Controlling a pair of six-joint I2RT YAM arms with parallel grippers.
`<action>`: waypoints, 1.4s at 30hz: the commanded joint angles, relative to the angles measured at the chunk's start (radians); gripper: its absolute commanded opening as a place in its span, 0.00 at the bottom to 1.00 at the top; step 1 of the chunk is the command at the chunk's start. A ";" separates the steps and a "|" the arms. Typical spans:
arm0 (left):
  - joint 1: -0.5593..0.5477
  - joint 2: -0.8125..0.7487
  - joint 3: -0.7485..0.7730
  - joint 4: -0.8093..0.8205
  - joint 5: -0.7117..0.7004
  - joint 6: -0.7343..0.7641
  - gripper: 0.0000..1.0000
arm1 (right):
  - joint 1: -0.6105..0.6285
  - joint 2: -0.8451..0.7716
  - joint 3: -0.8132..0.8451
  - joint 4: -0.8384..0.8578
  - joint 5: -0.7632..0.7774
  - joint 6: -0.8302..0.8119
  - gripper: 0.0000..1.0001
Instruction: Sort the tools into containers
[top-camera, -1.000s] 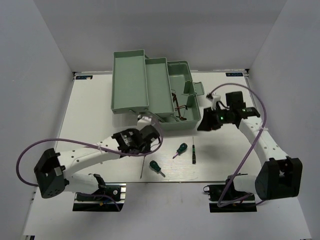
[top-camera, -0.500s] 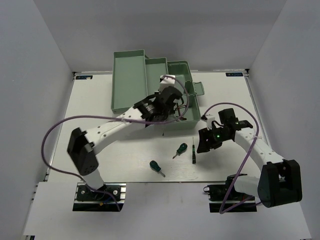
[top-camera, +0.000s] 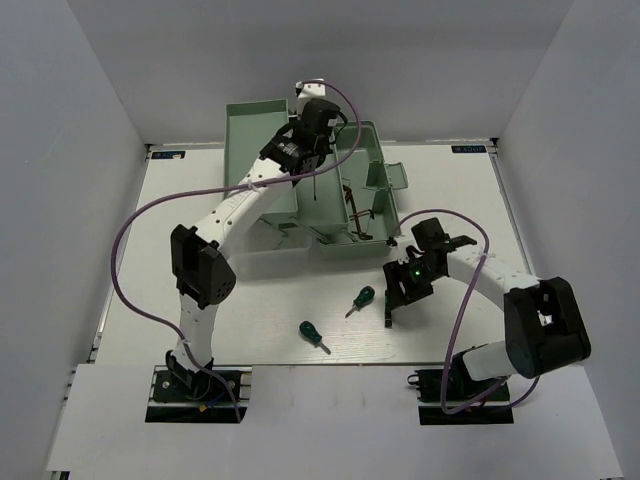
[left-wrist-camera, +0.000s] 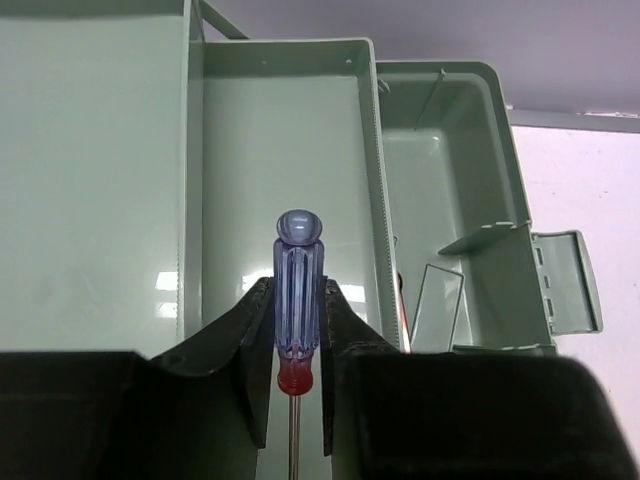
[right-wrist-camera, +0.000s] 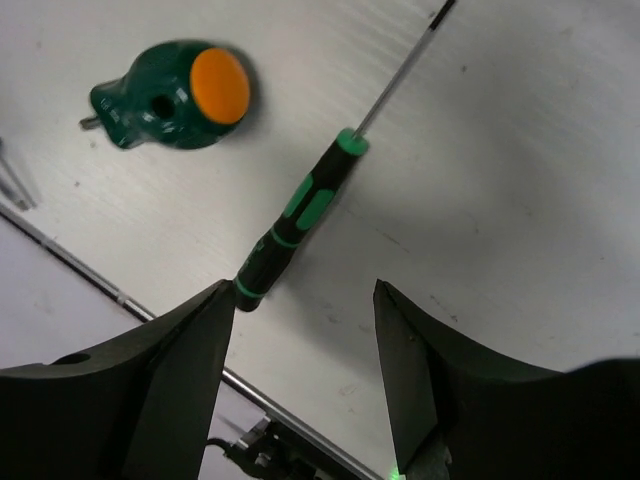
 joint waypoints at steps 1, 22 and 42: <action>0.028 0.023 0.040 -0.049 0.091 0.037 0.29 | 0.023 0.042 0.032 0.064 0.089 0.063 0.64; 0.008 -0.579 -0.609 0.126 0.231 -0.035 0.65 | 0.218 -0.059 -0.123 0.185 0.377 0.306 0.50; -0.110 -1.060 -1.209 -0.193 0.596 -0.164 0.73 | 0.256 -0.508 0.129 0.050 0.221 0.005 0.00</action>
